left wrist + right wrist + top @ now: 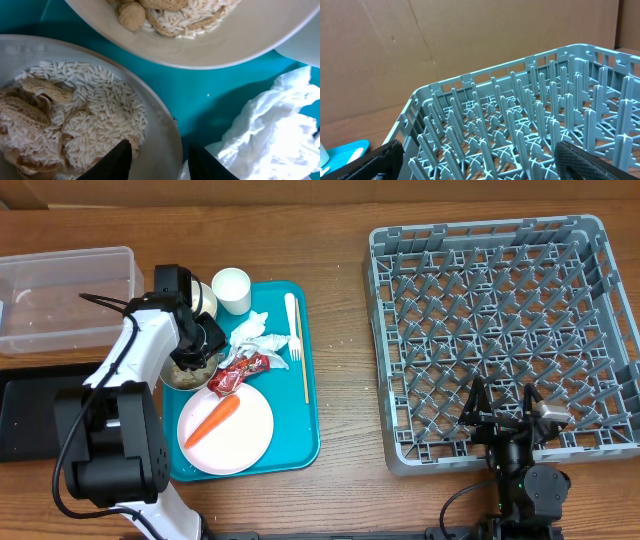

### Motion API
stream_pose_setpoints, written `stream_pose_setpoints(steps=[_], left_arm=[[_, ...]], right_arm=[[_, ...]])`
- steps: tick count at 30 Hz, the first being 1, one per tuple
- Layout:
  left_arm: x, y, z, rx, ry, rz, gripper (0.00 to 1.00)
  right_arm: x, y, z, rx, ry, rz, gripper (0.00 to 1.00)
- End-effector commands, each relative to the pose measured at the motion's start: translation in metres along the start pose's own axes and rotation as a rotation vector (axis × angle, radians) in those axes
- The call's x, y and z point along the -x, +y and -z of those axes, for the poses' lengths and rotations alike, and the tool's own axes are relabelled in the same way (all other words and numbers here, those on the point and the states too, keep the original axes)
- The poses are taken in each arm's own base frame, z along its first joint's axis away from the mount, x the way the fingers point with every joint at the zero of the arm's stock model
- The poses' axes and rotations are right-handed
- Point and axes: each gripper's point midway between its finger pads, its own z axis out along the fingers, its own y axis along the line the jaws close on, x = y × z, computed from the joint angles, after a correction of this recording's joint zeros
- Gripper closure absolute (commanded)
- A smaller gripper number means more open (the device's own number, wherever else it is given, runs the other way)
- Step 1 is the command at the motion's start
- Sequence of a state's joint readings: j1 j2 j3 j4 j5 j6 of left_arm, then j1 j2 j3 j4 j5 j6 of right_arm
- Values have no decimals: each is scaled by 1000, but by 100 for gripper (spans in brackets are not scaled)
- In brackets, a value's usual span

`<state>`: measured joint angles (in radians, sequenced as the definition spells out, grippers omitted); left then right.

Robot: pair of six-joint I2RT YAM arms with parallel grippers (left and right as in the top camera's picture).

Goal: Sort waste into correct bins and load items into the dishwasher rack
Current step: 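Grasp the front white bowl rim with the left gripper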

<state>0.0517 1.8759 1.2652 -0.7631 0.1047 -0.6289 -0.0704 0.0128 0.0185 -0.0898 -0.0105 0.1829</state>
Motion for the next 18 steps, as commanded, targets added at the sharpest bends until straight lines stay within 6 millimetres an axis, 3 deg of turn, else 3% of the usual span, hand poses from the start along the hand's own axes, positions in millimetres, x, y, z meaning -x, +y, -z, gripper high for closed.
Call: stream_pose_setpoints(steps=[1, 4, 9, 13, 18], left_arm=[[0, -2, -3, 10, 3, -16, 60], [0, -1, -3, 15, 3, -16, 61], [1, 1, -3, 29, -5, -16, 73], [-1, 3, -3, 36, 2, -15, 73], [-2, 4, -3, 41, 7, -29, 86]], right_arm=[[-1, -1, 0, -4, -6, 1, 0], [-1, -1, 0, -4, -6, 1, 0], [-1, -1, 0, -4, -6, 1, 0], [-1, -1, 0, -4, -6, 1, 0], [-1, -1, 0, -4, -6, 1, 0]])
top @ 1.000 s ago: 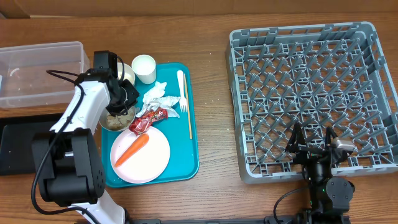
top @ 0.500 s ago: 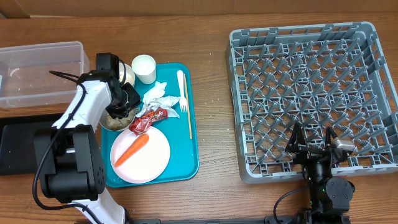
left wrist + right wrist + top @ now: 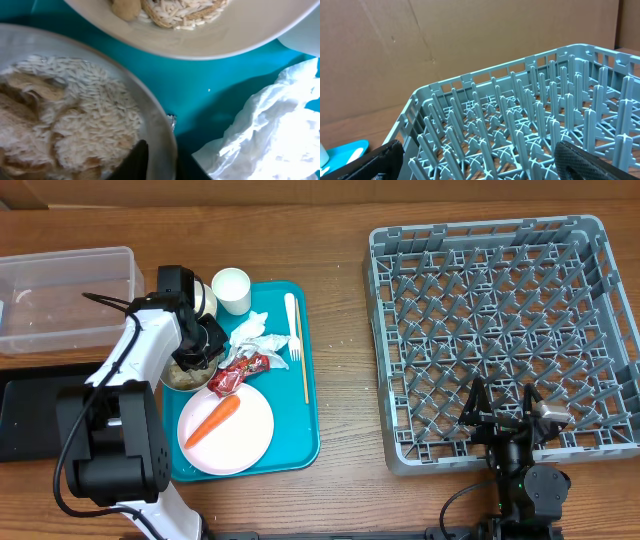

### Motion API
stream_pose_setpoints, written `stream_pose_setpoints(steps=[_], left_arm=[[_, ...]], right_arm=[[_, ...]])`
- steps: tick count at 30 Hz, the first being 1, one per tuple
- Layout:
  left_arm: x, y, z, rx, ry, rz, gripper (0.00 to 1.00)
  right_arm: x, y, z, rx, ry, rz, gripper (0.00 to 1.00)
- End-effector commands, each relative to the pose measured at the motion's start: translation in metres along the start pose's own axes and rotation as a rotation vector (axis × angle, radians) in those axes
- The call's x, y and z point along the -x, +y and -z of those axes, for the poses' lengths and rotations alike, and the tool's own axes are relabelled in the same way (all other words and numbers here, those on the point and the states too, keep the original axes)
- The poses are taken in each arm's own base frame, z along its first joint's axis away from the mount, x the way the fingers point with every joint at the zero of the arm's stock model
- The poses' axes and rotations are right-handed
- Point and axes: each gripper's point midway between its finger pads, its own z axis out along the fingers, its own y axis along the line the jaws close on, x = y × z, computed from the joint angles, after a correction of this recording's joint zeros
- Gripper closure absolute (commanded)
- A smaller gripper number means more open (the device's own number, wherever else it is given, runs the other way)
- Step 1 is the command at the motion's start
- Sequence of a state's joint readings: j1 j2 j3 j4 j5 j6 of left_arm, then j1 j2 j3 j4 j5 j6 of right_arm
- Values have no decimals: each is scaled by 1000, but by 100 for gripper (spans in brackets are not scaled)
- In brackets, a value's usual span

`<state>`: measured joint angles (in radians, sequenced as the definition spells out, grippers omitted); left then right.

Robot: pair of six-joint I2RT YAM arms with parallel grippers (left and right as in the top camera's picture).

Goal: Sort waste into correct bins and load items into the dishwasher rack
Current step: 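Grasp the front white bowl rim with the left gripper, then lift the bowl with the left gripper and carry it left over the black tray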

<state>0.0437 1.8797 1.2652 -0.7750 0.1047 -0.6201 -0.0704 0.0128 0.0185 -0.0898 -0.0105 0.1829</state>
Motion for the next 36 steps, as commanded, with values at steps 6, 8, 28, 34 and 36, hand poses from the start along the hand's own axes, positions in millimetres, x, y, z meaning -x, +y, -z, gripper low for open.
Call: stream_pose_setpoints(steps=[6, 8, 28, 34, 36], left_arm=[[-1, 7, -1, 42, 7, -20, 96], [-1, 7, 0, 44, 11, -24, 96], [24, -16, 100, 50, 13, -133, 96], [32, -3, 115, 58, 14, -105, 96], [34, 5, 118, 65, 20, -88, 96]], right_arm=[[-1, -1, 0, -4, -6, 1, 0], [-1, -1, 0, -4, -6, 1, 0], [-1, -1, 0, -4, -6, 1, 0], [-1, -1, 0, -3, -6, 1, 0], [-1, -1, 0, -4, -6, 1, 0]])
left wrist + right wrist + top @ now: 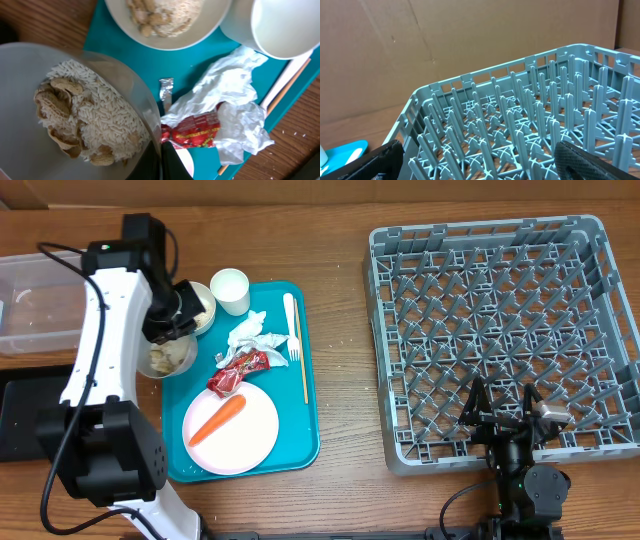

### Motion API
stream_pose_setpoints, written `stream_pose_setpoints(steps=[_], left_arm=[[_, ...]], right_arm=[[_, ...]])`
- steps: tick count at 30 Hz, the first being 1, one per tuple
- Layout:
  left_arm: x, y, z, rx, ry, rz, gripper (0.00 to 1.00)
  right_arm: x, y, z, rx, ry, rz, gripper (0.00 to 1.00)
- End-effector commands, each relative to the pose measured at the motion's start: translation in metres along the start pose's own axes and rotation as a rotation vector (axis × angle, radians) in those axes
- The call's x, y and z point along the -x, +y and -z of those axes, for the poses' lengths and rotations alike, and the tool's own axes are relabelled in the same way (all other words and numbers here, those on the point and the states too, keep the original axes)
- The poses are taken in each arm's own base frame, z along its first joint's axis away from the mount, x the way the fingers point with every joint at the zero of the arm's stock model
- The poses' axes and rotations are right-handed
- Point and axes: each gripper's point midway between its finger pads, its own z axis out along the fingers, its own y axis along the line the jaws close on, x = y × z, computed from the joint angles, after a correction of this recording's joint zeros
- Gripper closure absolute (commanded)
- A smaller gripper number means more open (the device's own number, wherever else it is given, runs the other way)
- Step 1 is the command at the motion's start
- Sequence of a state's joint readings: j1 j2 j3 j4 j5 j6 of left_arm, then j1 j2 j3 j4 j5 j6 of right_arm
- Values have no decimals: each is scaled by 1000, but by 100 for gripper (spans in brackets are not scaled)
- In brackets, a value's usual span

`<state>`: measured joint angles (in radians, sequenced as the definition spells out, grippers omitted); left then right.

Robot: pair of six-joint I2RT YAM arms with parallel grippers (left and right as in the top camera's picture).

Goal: Sort waste into correct bins and load items into the dishwasher rack
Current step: 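Lift the bowl with the left gripper and carry it left over the black tray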

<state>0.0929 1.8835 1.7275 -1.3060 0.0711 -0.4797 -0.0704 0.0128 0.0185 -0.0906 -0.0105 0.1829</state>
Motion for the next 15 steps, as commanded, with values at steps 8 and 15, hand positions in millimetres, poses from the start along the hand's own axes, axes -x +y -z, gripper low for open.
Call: stream_pose_setpoints(steps=[8, 15], left_arm=[[20, 61, 16, -37, 23, 163, 96], [40, 79, 29, -265, 4, 180, 96]], right_arm=[[-1, -1, 0, -3, -6, 1, 0], [-1, -1, 0, -3, -6, 1, 0]])
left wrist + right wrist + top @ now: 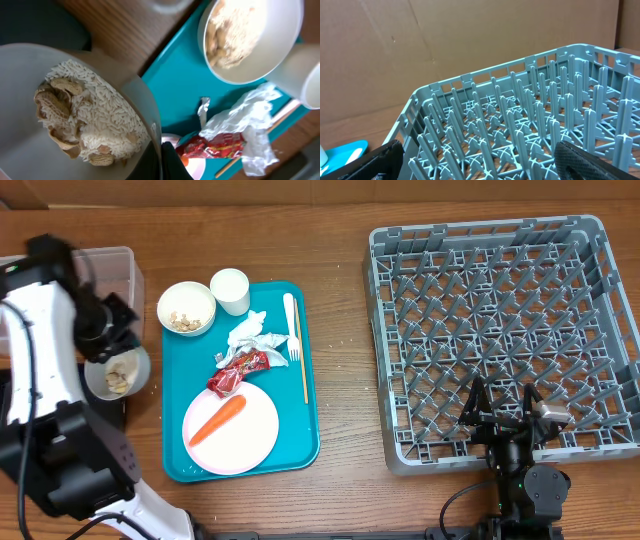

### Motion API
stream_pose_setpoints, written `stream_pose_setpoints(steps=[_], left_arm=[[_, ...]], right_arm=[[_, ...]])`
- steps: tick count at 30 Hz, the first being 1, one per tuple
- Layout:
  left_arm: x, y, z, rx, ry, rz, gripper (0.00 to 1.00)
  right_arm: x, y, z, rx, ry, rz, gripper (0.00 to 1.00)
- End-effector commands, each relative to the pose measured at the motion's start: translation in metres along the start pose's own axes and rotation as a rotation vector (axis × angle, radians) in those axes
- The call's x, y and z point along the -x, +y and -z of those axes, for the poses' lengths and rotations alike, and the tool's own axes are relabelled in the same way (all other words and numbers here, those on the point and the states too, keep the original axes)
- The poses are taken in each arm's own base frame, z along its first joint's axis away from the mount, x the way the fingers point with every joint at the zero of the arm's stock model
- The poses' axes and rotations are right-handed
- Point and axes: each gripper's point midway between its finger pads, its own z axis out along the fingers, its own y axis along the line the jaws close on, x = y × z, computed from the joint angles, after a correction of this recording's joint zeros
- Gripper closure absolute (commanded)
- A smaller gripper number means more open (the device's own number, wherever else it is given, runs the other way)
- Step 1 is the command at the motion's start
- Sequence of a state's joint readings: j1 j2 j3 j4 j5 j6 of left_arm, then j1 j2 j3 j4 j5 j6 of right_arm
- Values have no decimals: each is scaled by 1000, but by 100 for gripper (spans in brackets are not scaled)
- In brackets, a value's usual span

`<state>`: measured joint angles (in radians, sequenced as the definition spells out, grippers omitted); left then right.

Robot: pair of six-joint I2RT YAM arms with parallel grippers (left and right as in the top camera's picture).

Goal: Sort waste into correct bins and load items into the dishwasher rack
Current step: 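Lift the bowl with the left gripper and carry it left over the black tray, then tilt the bowl with the left gripper to dump rice onto the black tray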

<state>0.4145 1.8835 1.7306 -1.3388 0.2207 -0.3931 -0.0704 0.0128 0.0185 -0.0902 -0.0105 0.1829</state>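
A grey bowl (118,373) of rice and peanut shells hangs left of the teal tray (300,450), with my left gripper (160,161) shut on its rim (150,115). On the tray stand a white bowl with scraps (186,308) and a white cup (231,288). A crumpled tissue (248,333) and a red wrapper (237,370) lie there too, and a carrot (215,418) rests on a white plate (255,440). A white fork (292,325) and a chopstick (305,370) lie alongside. My right gripper (487,162) rests open at the near edge of the dishwasher rack (500,240).
A clear plastic bin (110,270) stands at the back left, partly behind my left arm. A dark bin (30,20) shows under the held bowl's far side. Bare wood lies between tray and rack.
My left gripper, still shut on the grey bowl, has gone from the tray's left edge to a spot left of the tray, near the dark bin. The right arm has not moved.
My left gripper stood open astride the grey bowl's rim on the tray. Then it was shut on that rim. Later the bowl hung at the tray's left edge, and now it is off the tray to the left.
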Motion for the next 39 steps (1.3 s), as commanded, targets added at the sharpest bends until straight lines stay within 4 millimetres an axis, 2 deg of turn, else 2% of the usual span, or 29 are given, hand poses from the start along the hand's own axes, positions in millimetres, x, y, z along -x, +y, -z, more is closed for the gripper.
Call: stream_pose_setpoints(steps=[1, 3, 6, 15, 21, 26, 32, 39], left_arm=[[10, -15, 19, -201, -14, -65, 96], [16, -14, 25, -271, -21, -60, 96], [28, -2, 34, -333, -43, -9, 96], [60, 62, 62, -456, -136, 182, 96], [73, 86, 81, -645, -193, 242, 96], [74, 105, 79, -705, -218, 262, 96], [72, 121, 64, -745, -230, 286, 96], [70, 127, 54, -868, -254, 296, 96]], right_arm=[[-1, -1, 0, -3, -6, 1, 0], [-1, -1, 0, -4, -6, 1, 0], [-1, -1, 0, -3, -6, 1, 0], [-1, -1, 0, -4, -6, 1, 0], [-1, -1, 0, -3, -6, 1, 0], [-1, -1, 0, -4, -6, 1, 0], [-1, -1, 0, -4, -6, 1, 0], [-1, -1, 0, -4, -6, 1, 0]])
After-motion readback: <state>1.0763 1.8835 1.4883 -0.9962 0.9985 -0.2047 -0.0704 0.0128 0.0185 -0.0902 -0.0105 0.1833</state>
